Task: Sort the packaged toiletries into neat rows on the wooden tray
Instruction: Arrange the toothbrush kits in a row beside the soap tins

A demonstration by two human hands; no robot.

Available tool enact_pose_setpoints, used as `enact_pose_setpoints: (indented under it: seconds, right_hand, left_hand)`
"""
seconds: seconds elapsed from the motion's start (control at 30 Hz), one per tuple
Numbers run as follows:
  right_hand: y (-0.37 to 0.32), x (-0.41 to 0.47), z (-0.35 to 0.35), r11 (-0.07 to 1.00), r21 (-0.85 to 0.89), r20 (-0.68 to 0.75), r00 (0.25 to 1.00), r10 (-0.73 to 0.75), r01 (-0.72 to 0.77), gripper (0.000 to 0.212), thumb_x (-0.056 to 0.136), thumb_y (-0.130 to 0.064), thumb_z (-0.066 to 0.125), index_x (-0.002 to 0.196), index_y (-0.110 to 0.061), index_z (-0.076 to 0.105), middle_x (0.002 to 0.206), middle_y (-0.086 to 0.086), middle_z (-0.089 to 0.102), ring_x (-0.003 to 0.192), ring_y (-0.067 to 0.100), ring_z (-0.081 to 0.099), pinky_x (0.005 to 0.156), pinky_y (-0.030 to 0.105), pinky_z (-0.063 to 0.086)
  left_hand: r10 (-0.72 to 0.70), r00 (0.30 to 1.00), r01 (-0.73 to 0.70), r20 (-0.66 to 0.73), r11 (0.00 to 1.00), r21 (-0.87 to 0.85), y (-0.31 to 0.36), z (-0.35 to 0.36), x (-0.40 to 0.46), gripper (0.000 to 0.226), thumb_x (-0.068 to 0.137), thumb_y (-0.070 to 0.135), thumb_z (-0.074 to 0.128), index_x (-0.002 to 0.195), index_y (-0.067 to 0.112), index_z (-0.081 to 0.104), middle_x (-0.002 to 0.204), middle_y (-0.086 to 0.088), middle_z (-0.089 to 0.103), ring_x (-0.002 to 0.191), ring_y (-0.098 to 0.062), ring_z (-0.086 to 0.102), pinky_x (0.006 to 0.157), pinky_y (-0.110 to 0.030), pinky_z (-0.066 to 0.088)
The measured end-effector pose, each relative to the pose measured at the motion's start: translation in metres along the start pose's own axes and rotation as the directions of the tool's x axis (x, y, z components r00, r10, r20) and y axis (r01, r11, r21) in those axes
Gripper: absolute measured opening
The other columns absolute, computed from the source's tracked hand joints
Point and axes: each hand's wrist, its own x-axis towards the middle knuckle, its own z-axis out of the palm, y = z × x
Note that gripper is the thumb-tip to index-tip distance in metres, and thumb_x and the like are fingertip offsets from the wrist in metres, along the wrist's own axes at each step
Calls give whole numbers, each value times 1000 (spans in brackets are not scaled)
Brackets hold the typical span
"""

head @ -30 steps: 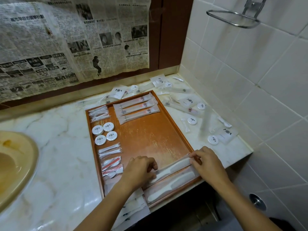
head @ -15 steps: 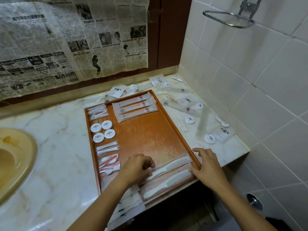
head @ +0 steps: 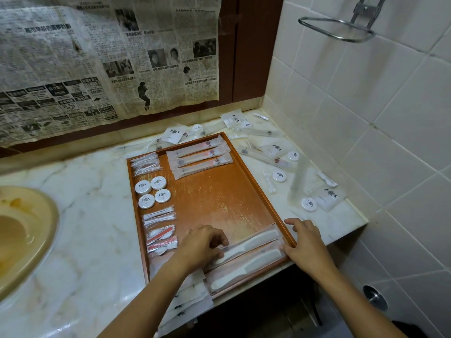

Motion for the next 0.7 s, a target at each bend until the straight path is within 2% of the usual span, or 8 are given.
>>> enact_pose_setpoints:
  seconds: [0.4,0.57,0.7]
  right_hand:
    - [-1,0,-2,999,44,31,999,12,-14,54,85,-27,71,133,-31,45,116,-7,41,116,13,41,95,33,48]
    - [0,0,-3,994,105,49,999,17,-22,54,84,-26,72,131,-34,45,115,-8,43,115,10,44,94,28,46]
    - [-5,4,-8,986,164,51,999,10,-18,55,83,-24,73,129,-36,46,114,-8,46,108,8,48,91,23,43]
  left_hand:
    - [-12,1000,12,1,1000,-11,1,1,0,18,81,33,76,97,37,67,90,15,59,93,-8,50,89,-33,32]
    - [-28,999,28,17,999,-29,1,0,0,21,80,33,77,99,36,67,92,14,60,95,-8,50,91,-34,31]
    - [-48,998,51,29,992,-111,-2,-2,1,19,81,32,75,97,37,67,87,14,62,91,-4,52,94,-34,31]
